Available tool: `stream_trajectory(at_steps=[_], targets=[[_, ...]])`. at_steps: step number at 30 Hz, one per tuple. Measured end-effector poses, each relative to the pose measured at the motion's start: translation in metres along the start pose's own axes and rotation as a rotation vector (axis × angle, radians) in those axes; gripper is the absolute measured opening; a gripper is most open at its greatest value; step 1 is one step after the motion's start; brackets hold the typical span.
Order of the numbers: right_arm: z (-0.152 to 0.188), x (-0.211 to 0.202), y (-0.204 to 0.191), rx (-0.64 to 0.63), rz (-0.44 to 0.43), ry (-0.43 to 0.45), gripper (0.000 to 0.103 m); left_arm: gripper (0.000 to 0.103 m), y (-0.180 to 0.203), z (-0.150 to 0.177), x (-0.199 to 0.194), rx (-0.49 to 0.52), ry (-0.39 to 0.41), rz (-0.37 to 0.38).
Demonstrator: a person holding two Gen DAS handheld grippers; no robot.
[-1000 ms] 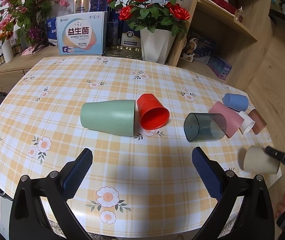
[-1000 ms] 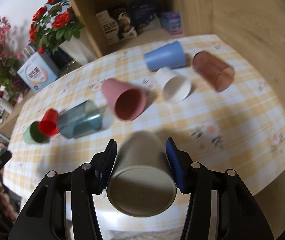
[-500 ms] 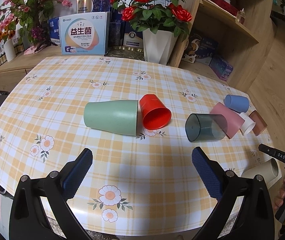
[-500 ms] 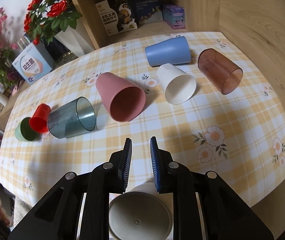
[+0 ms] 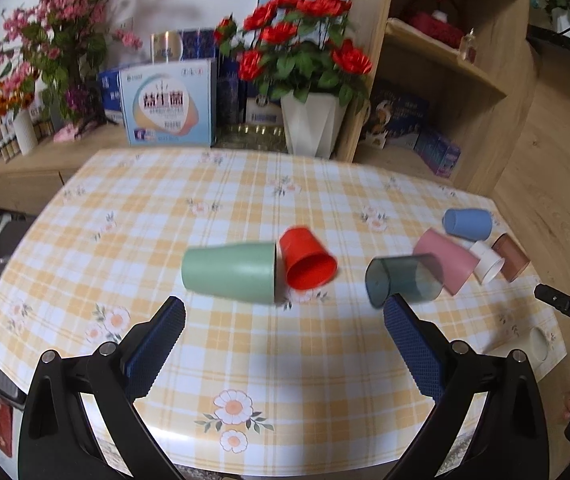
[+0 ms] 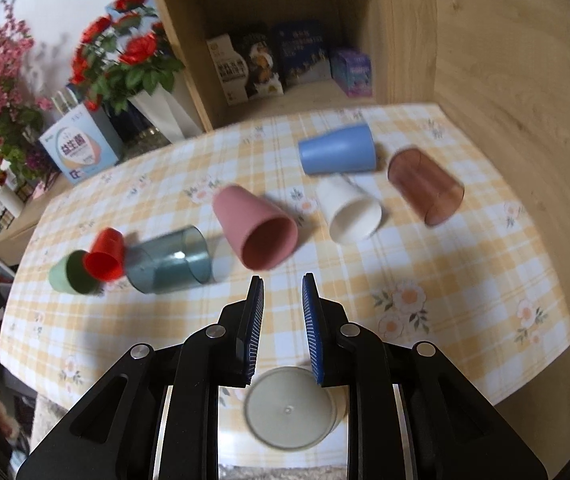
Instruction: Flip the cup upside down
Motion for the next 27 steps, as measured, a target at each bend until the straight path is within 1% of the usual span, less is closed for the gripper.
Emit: stream_trajectory(at_steps=[5,8,9,10,14,15,17,18,19,23,27], targets=[[-0.022,-0.044,-0.013,-0.053,0.013,0.092,0.021,0.097,0.012,-0.027,-0.040,0.030,0.088,0.024],[-0.029,-0.070,-0.021,-0.072,0.009,0.140,0.025,0.097,0.021,-0.039,-0.067,0.046,0.140,0.040],[-0.031,-0.078,-0.024,-0.078,0.009,0.155,0.031,0.097,0.023,-0.042,-0.073,0.051,0.152,0.044],[-0.033,-0.088,-0.027,-0.087,0.009,0.175,0.040,0.097,0.026,-0.045,-0.085,0.055,0.173,0.050],[-0.037,-0.124,-0.041,-0.117,0.003,0.247,0.062,0.097,0.032,-0.053,-0.116,0.053,0.221,0.054],[-0.038,-0.129,-0.042,-0.115,0.002,0.258,0.071,0.097,0.034,-0.053,-0.121,0.052,0.228,0.055],[-0.037,-0.143,-0.045,-0.110,0.001,0.285,0.076,0.097,0.037,-0.053,-0.131,0.055,0.236,0.059],[-0.037,-0.150,-0.047,-0.110,-0.004,0.294,0.085,0.097,0.038,-0.053,-0.135,0.057,0.240,0.059],[-0.037,-0.154,-0.049,-0.110,-0.009,0.300,0.087,0.097,0.040,-0.052,-0.139,0.060,0.245,0.062],[-0.033,-0.168,-0.054,-0.115,-0.009,0.309,0.087,0.097,0.045,-0.050,-0.154,0.077,0.279,0.070],[-0.031,-0.173,-0.056,-0.119,-0.002,0.312,0.087,0.097,0.051,-0.049,-0.159,0.097,0.286,0.075]])
Point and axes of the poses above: each gripper's, at about its wrist camera, not at the fingertips, and x roughly the way its jaws point, y to its right, z to its underside, the point moved 10 cm from there along x, roughly the way its jaws point, and after that the axes turned 8 degrees about -x, right-handed, at the moved point
